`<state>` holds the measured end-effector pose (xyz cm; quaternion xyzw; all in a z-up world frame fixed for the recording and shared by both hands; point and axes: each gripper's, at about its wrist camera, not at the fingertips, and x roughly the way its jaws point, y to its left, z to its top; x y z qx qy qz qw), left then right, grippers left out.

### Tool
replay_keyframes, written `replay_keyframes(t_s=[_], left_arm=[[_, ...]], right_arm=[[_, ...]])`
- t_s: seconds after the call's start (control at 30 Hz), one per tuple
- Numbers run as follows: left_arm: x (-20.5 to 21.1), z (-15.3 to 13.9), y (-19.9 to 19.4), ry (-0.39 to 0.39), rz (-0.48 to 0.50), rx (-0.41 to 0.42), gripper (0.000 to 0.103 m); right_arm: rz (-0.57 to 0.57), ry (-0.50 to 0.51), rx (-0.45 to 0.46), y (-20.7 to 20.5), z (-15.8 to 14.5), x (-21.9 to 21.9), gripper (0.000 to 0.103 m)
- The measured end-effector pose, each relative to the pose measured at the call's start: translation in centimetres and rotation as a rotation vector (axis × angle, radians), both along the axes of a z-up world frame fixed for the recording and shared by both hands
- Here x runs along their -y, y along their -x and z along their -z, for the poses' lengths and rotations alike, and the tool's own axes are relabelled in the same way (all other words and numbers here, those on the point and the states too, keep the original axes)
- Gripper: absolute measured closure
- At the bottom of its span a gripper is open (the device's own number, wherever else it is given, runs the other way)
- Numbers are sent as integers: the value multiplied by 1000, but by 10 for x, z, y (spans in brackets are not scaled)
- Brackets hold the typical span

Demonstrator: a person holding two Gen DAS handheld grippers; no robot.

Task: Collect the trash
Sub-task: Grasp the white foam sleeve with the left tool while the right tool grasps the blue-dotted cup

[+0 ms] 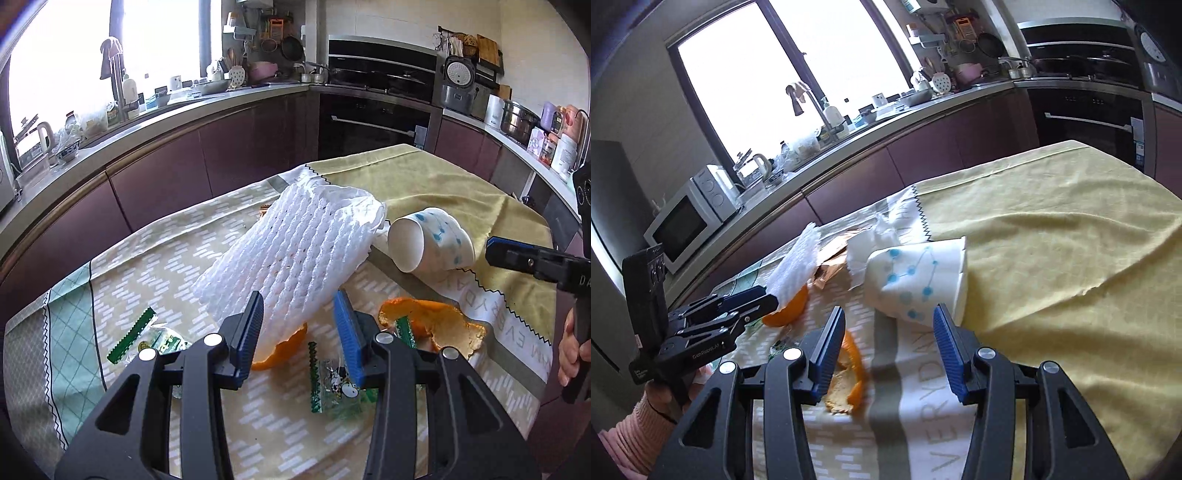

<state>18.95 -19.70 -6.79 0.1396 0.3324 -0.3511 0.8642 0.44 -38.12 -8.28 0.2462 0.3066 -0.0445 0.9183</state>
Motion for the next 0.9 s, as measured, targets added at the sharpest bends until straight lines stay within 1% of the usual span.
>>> replay_keyframes(t_s=[0.07,0.1,0.13,0.2,0.27,0.37,0.4,0.47,0.5,0.53,0.57,0.67,0.87,0.9], left_arm=[[8,2,-2,-13,-1,1,64],[10,3,-4,-17,-1,-2,66],[13,3,-5,-19,-2,-5,68],[15,4,-8,-16,-2,-16,76],[17,5,-9,-17,-1,-17,80],[16,4,-11,-13,0,-20,92],[14,3,-11,-7,0,-20,93],[10,-1,-11,5,-8,-16,96],[8,-3,-11,14,-8,-19,98],[5,-5,-12,19,-13,-17,98],[3,-7,-12,23,-17,-14,98],[-5,-11,-13,40,-23,-14,99],[-21,-18,-12,78,-26,-23,101],[-25,-20,-11,84,-27,-25,101]], right_arm=[[12,-38,-13,-5,6,13,55],[16,-53,-17,-8,9,19,55],[16,-66,-20,-11,12,23,55],[11,-101,-23,-16,17,30,55],[0,-138,-19,-19,22,34,55],[-20,-174,-10,-21,26,35,55],[-23,-179,-8,-21,27,34,55],[-32,-192,-1,-21,27,34,66],[-35,-199,4,-21,27,34,68],[-37,-203,7,-20,27,35,72],[-42,-204,10,-19,27,34,79],[-61,-202,23,-18,24,30,91],[-74,-165,66,-12,8,21,101],[-77,-157,73,-11,4,20,101]])
